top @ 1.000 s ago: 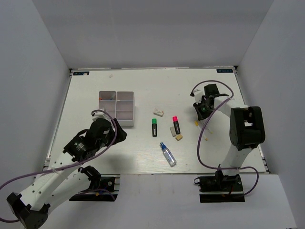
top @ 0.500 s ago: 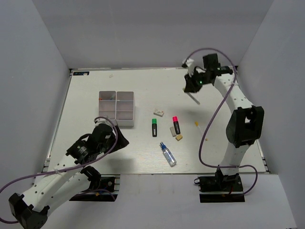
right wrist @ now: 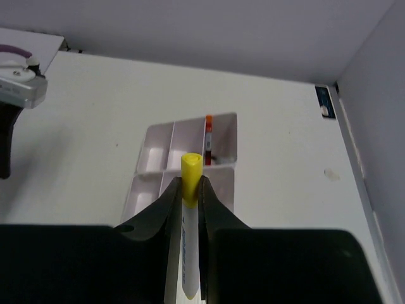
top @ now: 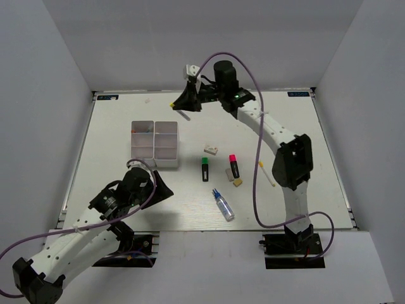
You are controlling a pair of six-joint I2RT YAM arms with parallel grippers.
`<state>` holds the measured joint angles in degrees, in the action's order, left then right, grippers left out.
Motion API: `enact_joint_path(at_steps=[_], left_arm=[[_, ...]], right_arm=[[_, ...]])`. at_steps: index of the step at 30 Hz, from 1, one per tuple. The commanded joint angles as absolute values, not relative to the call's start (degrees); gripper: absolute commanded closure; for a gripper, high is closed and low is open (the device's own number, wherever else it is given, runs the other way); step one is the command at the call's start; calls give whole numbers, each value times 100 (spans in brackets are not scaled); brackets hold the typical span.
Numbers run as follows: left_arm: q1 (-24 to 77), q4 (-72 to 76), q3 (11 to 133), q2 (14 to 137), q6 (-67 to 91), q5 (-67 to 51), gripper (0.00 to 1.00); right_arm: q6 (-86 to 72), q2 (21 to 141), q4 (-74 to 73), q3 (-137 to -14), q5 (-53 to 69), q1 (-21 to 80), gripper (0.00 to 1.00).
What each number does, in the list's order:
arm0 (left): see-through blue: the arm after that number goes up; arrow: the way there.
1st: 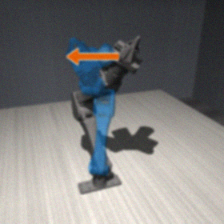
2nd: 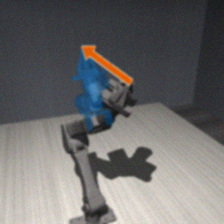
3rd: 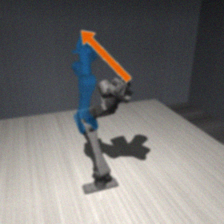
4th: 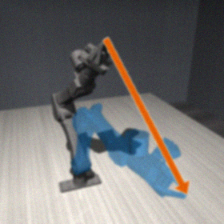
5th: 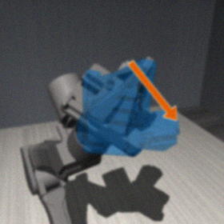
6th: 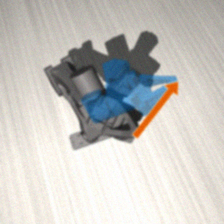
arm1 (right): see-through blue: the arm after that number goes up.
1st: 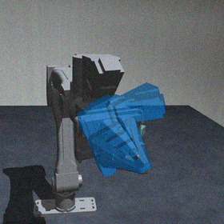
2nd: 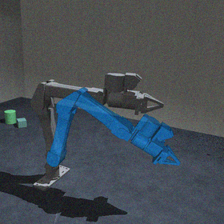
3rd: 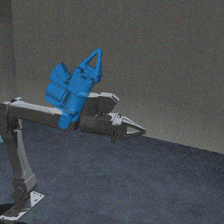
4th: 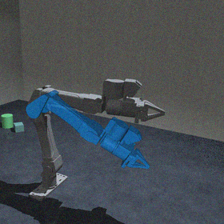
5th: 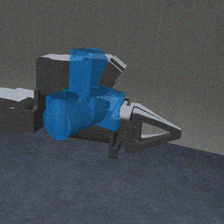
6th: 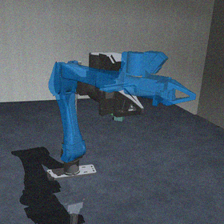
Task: Sort the stationery into containers
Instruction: Place the pen in the storage box.
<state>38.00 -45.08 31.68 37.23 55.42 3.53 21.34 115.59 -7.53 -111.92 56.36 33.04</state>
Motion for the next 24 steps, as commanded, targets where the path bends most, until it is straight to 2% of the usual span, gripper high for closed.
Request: enact_joint_path(at_steps=[1,5,10,21,24], left_arm=[[3814,-4649,3155,3568,5704,281,21],[3814,-4860,3103,3297,5810,281,21],[3814,-4913,3050,3164,5862,281,21],[3814,-5019,3207,3270,5862,334,21],[3814,-5071,3261,3270,5862,334,21]], right_arm=[[953,12144,1297,-11916,5994,3567,100],[54,12699,2537,-12094,6117,3770,100],[44,13059,3075,-11979,5925,4007,100],[544,13693,2778,-12146,5423,3981,100],[694,13799,2699,-12164,5309,3964,94]])
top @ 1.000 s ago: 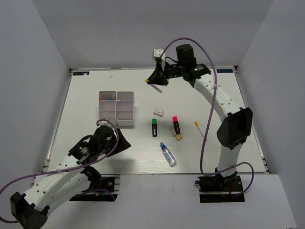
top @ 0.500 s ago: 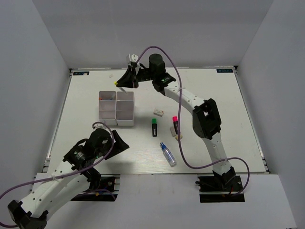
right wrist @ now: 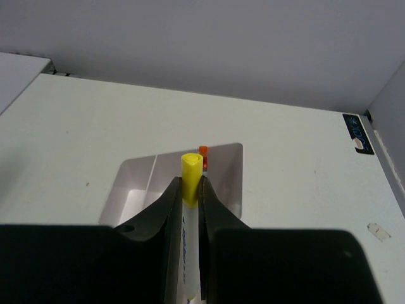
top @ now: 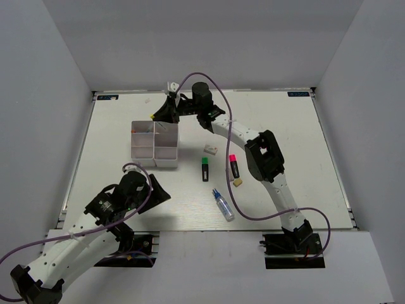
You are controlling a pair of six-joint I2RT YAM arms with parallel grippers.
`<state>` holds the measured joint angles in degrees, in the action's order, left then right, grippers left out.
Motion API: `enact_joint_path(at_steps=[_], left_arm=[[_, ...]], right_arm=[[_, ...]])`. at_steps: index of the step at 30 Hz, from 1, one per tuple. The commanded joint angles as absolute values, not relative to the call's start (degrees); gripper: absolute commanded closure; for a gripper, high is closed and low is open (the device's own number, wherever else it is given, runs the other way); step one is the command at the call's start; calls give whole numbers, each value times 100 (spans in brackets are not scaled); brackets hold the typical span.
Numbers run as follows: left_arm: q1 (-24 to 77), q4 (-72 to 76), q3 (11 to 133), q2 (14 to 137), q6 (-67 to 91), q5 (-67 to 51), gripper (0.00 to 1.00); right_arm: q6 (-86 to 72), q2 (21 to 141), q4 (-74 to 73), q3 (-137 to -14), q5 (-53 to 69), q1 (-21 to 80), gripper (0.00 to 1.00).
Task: Sort the stationery into containers
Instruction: Place the pen in the storage box.
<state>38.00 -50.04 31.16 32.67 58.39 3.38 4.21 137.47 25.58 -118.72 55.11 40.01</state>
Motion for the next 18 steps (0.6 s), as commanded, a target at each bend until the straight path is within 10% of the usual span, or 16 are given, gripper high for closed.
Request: enact_joint_path(at_steps=[1,8,15,18], left_arm=[[3814,-5132,3261,3270,5862,334,21],[3814,-5247,3419,3270,5862,448,20],[3814,-4940,3419,3383,5810,448,20],[3814,-4720,3419,3445,5705,500,22]], right_arm=[[703,13816,2681,-12181,5300,3964,91],[826,13720,2540,-12068,5273,3946,49],[730,12798,2321,-11576,5125,3771,53],[695,12043,1488,-11382,4528,3473,74]])
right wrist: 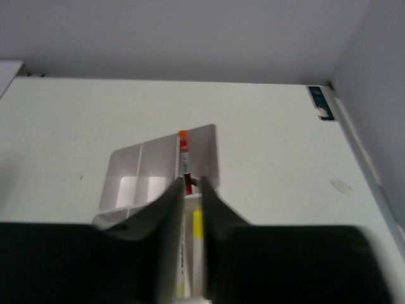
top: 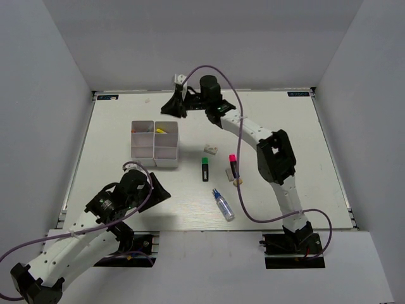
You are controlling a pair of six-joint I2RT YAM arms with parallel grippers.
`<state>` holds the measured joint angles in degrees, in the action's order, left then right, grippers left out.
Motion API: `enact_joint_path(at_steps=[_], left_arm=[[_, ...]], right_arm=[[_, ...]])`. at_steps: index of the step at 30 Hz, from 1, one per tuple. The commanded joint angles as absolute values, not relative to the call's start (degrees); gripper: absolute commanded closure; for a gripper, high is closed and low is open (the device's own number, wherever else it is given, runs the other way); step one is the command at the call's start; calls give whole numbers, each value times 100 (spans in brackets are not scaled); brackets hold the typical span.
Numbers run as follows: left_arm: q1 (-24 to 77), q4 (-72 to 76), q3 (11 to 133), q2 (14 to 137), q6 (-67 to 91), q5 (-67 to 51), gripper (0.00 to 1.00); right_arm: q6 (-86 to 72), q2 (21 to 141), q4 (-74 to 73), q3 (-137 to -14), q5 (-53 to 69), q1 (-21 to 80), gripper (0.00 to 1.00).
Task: Sort the stationery into containers
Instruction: Place the pen in the storage box, then pick up the pen from the center of the board.
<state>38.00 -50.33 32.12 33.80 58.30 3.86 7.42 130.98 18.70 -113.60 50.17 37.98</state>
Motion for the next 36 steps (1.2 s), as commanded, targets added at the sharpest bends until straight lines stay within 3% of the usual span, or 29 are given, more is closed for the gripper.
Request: enact_joint_path(at_steps=[1,2,3,4,6,7,10,12,13,14,16,17,22,36], left_arm=[[3814,-4641,3419,3445,5704,501,24],[3814,-4467,3341,3498,5574,501,30],[3814,-4378,3340,3498,5572,501,49],[3814,-4290,3279,3559,5503,501,60],[3814,-4010,3209,3629,5379,449,83],[3814,-3903,3208,3682,5327,448,86],[3814,-3499,3208,3981,5046,177,86],[3814,-3226,3208,4165,4861,71,79],[3814,-3165,3260,4357,4808,-17,63],[3814,-3112,3261,4455,4808,-18,54],[3814,-2971,3313,4709,4676,-157,41],[3814,-2971,3374,4781,4676,-158,40],[3814,-2760,3437,5053,4553,-360,39],[3814,-2979,3217,4351,4772,-255,39]], right_arm=[[720,11606,1216,-11347,3952,3376,87],[851,11497,177,-11321,3711,3314,100],[931,11235,-268,-11303,3491,3200,100],[1106,11041,-1412,-11259,2941,3095,100],[1431,10759,-2150,-10936,2464,2919,100],[1598,10584,-3023,-10786,2191,2692,100],[1968,9752,-3874,-9662,1741,2244,100],[2153,9406,-3928,-8414,1425,2093,79],[2266,9100,-3911,-8133,1050,1935,67],[2355,8836,-3894,-7590,933,1838,57],[2399,8580,-3867,-6989,669,1679,44],[2408,8482,-3885,-6665,503,1592,41],[2338,8753,-3981,-6258,141,1380,36],[2074,9931,-3622,-6557,229,1310,40]])
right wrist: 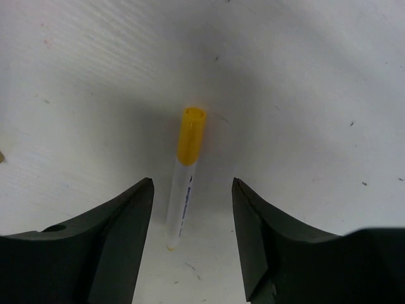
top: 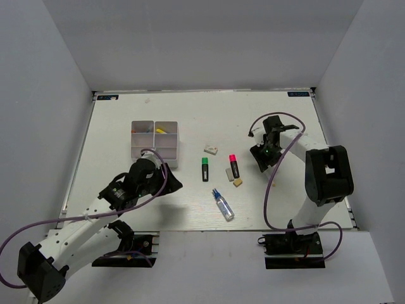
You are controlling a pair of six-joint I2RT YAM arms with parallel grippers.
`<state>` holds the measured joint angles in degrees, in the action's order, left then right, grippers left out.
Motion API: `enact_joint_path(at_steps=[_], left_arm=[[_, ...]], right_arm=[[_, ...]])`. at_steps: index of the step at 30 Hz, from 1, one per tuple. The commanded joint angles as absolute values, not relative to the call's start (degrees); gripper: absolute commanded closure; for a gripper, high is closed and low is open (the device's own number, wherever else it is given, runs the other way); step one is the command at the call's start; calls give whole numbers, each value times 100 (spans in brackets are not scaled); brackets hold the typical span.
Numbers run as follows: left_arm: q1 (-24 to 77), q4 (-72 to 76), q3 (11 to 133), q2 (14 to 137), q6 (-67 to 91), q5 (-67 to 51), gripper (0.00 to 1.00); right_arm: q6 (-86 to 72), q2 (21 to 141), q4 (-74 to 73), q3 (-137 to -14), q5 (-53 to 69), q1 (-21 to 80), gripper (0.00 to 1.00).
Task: Sort the stationery into containers
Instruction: Pick up the pen from the center of the board, then place the pen in the storage box.
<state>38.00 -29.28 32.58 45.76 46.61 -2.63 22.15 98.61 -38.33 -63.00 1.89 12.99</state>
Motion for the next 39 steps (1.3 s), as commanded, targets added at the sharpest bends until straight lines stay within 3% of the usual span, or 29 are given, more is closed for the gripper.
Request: enact_joint_path(at_steps=[1,10,19,25,31,34,39], left_arm=[[3814,-2979,3156,4351,4772,-203,39],[3814,-3146,3155,4236,4825,-97,39],[3814,-3199,3050,4184,4878,-158,39],[3814,-3094,2716,4079,4939,-413,39],[3814,-3094,2426,3894,5045,-466,39],[3814,-3216,2364,3771,5106,-466,39],[3814,-3410,2364,3657,5159,-466,39]], right_arm=[[2074,10010,-3543,-6565,142,1318,42],[1890,10380,-3375,-6416,-220,1362,59],[2223,10319,-3848,-6572,1017,1353,99],[3260,10195,-4929,-8760,2590,1371,100],[3542,10976,-5204,-11389,4919,1827,100],[3279,11171,-4207,-11672,5666,2196,100],[1874,11083,-839,-10820,6082,2847,100]])
